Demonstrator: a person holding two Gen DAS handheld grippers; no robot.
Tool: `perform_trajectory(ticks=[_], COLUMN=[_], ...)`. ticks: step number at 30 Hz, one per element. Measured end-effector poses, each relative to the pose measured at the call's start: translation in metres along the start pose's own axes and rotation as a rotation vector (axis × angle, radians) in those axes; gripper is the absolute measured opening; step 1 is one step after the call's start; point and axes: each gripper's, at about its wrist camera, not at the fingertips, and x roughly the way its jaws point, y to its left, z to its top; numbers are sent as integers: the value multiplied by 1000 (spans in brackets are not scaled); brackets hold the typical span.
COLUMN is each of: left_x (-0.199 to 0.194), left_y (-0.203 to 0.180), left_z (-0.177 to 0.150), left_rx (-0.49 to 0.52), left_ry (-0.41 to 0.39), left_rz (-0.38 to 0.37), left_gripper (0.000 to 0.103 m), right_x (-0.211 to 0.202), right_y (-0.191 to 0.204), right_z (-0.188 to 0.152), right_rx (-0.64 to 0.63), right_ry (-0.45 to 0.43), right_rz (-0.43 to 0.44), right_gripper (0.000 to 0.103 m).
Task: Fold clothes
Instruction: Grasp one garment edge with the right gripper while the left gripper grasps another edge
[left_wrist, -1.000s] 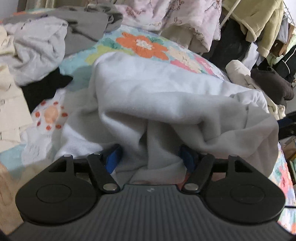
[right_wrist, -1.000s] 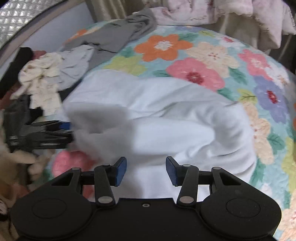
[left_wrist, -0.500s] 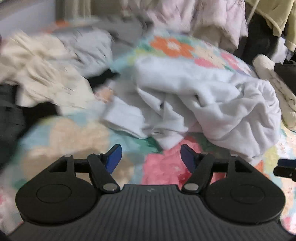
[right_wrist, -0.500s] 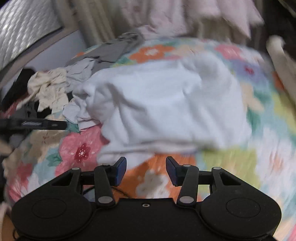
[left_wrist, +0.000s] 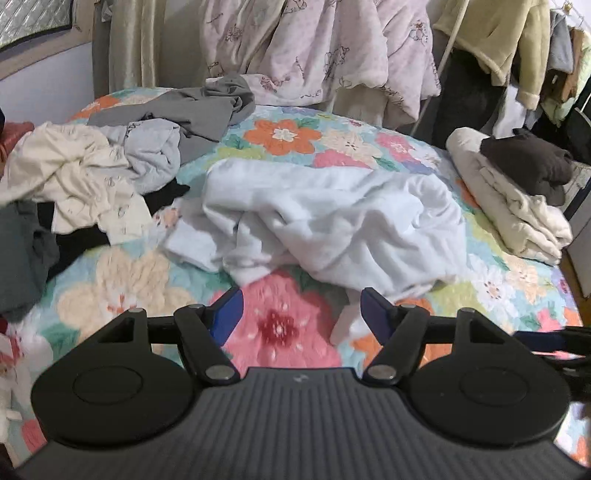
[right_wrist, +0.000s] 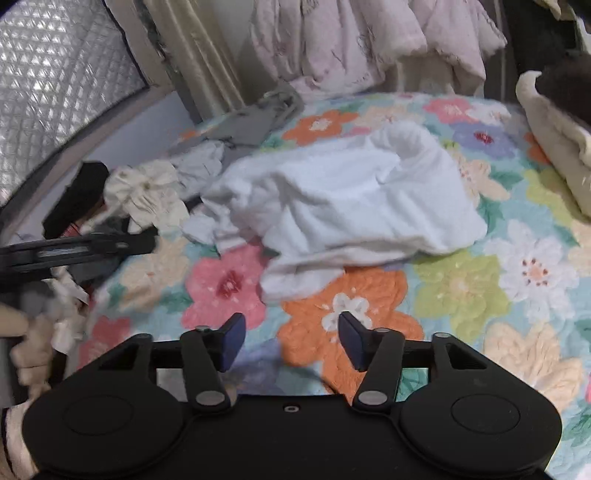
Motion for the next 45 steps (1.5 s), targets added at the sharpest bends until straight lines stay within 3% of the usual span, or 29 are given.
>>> perform_trajectory(ticks=[4,8,10,13,16,19,20,21,23,24,30,35,37,39,45], left_x=[34,78,99,119,123,140,146,153,161,165,169,169,167,166,154], left_y=[13,49,57,61,70,63,60,59,57,57,52,47,46,44,47], left_z=[-1,-23,-36,-49,-35,-26,-23,-22,-21,-20,-23,-25,-25,-25,-24], left_rx=[-19,-101,-17,98,37,121,149,178,185,188,200,201,204,208,157], left_ry=[22,-52,-66,-24,-69,-146,-171,-184,-181,-180,-163,-154,-157,-161,-174], left_rz=[24,-28,22,140,64,93,101,96,72,60,22,19,15,11,-26], left_gripper=[69,69,69,68,69,69,69,69,69,69,69,66,59,44,29], right_x=[13,65,89,125,158,182,185,184,176,169,110,68,51,34,-2], right_y=[-7,-11,-11,-9,-5,-3,-5,-9,-22,-29,-71,-118,-136,-155,-194], right_z=[12,6,3,3,3,0,-1,-2,0,2,17,10,6,3,-7], right_rx=[24,74,95,102,114,84,64,45,13,10,-31,38,66,94,174], right_ry=[-14,-6,-32,-61,-67,-67,-68,-71,-72,-79,-140,-173,-185,-198,-229], right_rz=[42,42,57,73,-4,-143,-152,-145,-138,-142,-289,-466,-537,-608,-776], right_gripper=[77,77,77,77,77,75,64,42,15,6,4,4,4,4,4])
